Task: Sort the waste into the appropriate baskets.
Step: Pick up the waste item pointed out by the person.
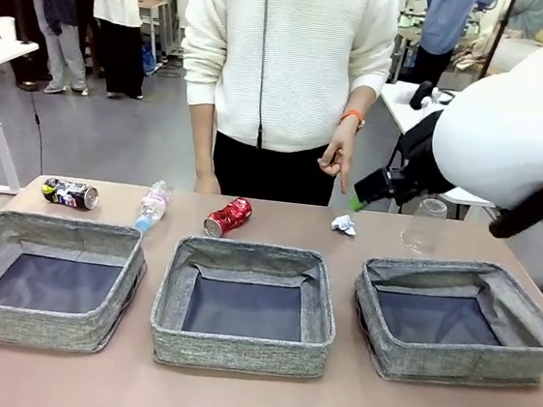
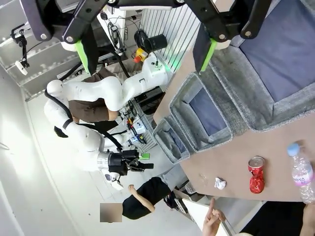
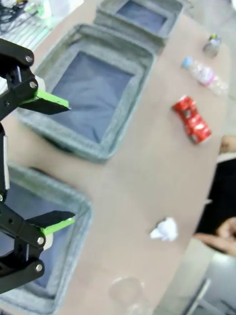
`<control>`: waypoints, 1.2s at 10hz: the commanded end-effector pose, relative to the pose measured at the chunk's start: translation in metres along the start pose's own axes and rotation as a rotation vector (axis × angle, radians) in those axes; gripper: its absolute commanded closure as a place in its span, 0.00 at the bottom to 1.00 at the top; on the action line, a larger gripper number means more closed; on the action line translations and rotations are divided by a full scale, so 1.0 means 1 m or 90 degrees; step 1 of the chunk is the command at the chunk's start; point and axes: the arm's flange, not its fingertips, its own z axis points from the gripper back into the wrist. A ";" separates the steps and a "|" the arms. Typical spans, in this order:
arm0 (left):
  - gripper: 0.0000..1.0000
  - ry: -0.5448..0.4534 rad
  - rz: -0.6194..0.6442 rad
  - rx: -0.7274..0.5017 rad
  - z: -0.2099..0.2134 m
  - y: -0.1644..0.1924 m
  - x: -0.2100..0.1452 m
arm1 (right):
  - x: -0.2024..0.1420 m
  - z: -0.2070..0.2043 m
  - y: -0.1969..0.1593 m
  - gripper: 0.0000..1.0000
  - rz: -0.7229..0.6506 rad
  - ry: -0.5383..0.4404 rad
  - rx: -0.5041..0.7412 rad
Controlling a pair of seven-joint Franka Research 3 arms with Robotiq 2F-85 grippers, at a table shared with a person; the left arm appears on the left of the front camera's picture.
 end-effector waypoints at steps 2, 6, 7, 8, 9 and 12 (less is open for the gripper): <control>0.00 -0.008 -0.015 -0.012 0.000 -0.002 0.001 | 0.012 0.001 -0.034 0.00 -0.055 0.082 -0.015; 0.00 -0.008 -0.015 -0.012 0.000 -0.002 0.001 | 0.093 -0.118 -0.095 0.00 -0.095 0.085 -0.115; 0.00 -0.008 -0.015 -0.012 0.000 -0.002 0.001 | 0.091 -0.146 -0.097 0.00 -0.089 0.091 -0.120; 0.00 -0.008 -0.015 -0.012 0.000 -0.002 0.001 | 0.080 -0.165 -0.092 0.00 -0.085 0.096 -0.107; 0.00 -0.008 -0.015 -0.012 0.000 -0.002 0.001 | 0.067 -0.162 -0.095 0.00 -0.117 0.133 -0.094; 0.00 -0.008 -0.015 -0.012 0.000 -0.002 0.001 | 0.069 -0.180 -0.107 0.00 -0.089 0.116 -0.085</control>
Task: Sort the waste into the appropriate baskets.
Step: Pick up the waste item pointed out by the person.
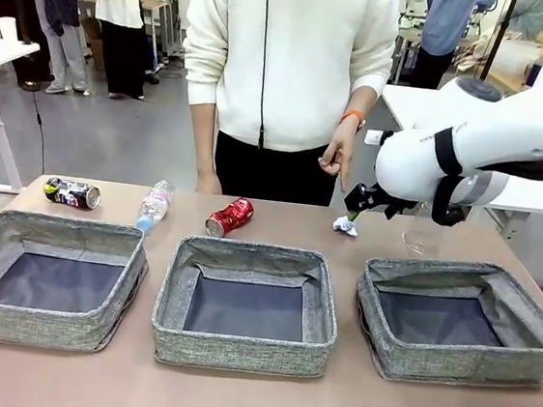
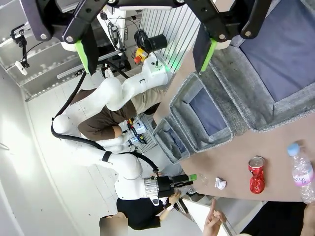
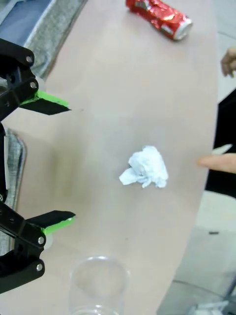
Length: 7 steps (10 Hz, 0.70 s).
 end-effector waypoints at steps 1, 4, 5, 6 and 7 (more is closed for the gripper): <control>0.00 -0.008 -0.014 -0.011 0.000 -0.002 0.001 | 0.014 -0.028 -0.006 0.00 -0.012 0.019 0.001; 0.00 -0.008 -0.014 -0.011 0.000 -0.002 0.001 | 0.038 -0.056 -0.009 0.00 -0.021 -0.001 0.017; 0.00 -0.008 -0.014 -0.011 0.000 -0.002 0.001 | 0.041 -0.063 -0.010 0.00 -0.024 0.002 0.022; 0.00 -0.008 -0.014 -0.011 0.000 -0.002 0.001 | 0.044 -0.071 -0.013 0.00 -0.029 0.006 0.021; 0.00 -0.008 -0.014 -0.011 0.000 -0.002 0.001 | 0.045 -0.076 -0.017 0.00 -0.037 0.007 0.019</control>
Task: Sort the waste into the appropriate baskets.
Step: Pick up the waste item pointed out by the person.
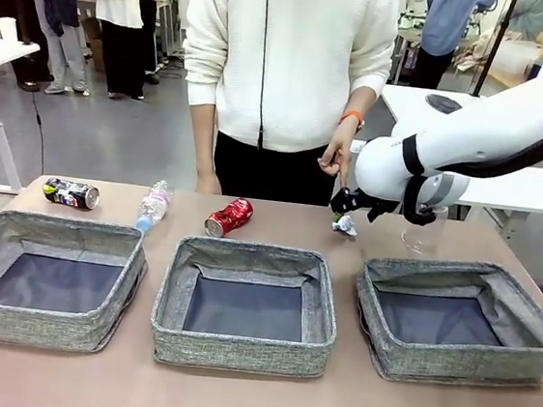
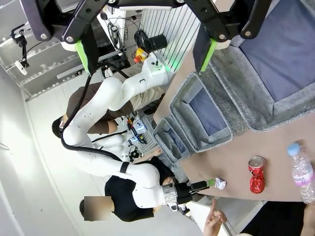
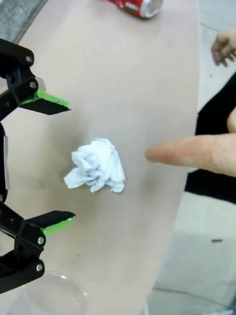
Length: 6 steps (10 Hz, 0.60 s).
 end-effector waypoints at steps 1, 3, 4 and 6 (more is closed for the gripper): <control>0.00 -0.008 -0.014 -0.011 0.000 -0.002 0.001 | 0.004 -0.005 -0.007 0.00 -0.015 -0.015 0.010; 0.00 -0.008 -0.014 -0.011 0.000 -0.002 0.001 | 0.007 -0.015 -0.005 0.00 -0.001 -0.013 0.023; 0.00 -0.008 -0.014 -0.011 0.000 -0.002 0.001 | 0.009 -0.022 -0.003 0.00 -0.002 -0.009 0.018; 0.00 -0.008 -0.014 -0.011 0.000 -0.002 0.001 | 0.011 -0.031 0.000 0.00 0.000 -0.008 0.002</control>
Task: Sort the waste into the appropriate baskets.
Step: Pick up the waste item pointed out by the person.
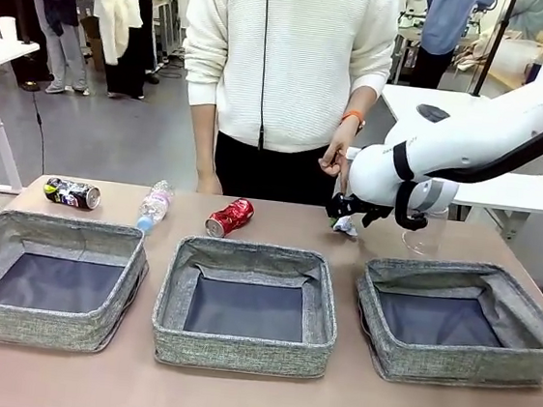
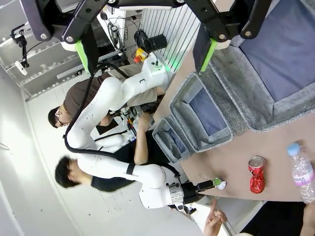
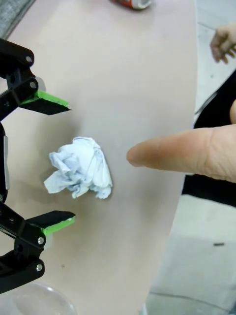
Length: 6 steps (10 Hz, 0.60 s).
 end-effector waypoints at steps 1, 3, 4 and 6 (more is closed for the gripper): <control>0.00 -0.008 -0.014 -0.011 0.000 -0.002 0.001 | 0.007 -0.005 0.000 0.00 0.000 -0.022 -0.011; 0.00 -0.008 -0.014 -0.011 0.000 -0.002 0.001 | 0.006 -0.007 -0.001 0.60 -0.011 -0.029 -0.019; 0.00 -0.008 -0.014 -0.011 0.000 -0.002 0.001 | 0.006 -0.011 0.000 0.60 -0.015 -0.033 -0.025; 0.00 -0.008 -0.014 -0.011 0.000 -0.002 0.001 | 0.006 -0.019 0.000 0.65 -0.021 -0.052 -0.041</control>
